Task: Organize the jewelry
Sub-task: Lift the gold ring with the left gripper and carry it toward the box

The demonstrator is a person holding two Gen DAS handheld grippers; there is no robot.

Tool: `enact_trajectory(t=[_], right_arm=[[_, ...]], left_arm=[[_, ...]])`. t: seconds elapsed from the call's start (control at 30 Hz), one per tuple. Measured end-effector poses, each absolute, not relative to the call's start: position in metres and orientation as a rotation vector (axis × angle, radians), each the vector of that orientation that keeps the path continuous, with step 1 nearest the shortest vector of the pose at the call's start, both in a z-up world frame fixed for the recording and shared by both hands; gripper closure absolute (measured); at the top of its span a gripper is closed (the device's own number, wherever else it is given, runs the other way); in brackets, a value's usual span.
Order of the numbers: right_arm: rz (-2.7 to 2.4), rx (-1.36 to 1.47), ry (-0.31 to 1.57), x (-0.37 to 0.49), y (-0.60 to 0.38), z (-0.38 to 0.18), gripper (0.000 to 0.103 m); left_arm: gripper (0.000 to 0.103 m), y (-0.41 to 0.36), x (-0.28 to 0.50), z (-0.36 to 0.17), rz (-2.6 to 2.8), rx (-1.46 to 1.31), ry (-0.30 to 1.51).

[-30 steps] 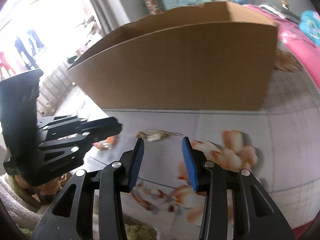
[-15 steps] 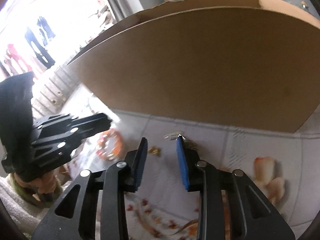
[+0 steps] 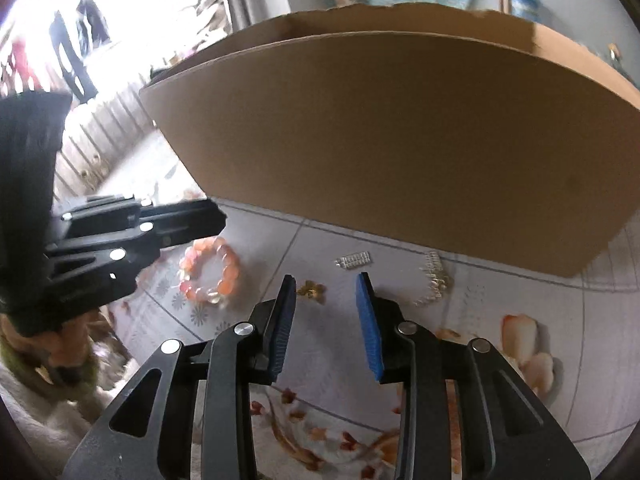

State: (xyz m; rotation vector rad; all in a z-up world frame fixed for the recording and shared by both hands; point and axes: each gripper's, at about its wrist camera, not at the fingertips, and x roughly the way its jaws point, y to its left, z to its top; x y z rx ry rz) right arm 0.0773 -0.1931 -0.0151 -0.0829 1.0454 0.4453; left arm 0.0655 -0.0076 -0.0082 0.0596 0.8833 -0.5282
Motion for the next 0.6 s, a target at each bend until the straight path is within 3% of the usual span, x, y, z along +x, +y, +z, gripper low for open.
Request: enact_trajectory(t=[0.17,0.4,0.6], right_arm=[[0.416,-0.137,1.03,0.074,-0.171,-0.016,0.077],[0.377,-0.241,0.997,0.055,-0.154,-0.016,0.092],[0.378,-0.231,1.001,0.051,-0.15,-0.011,0.093]], left_arm=[[0.093,-0.005,0.065,-0.009,-0.522,0.053,0.885],[0.093,-0.006,0.065,-0.009,-0.522,0.056,0.889],[0.093,-0.007,0.065,-0.009,-0.523,0.055,0.89]])
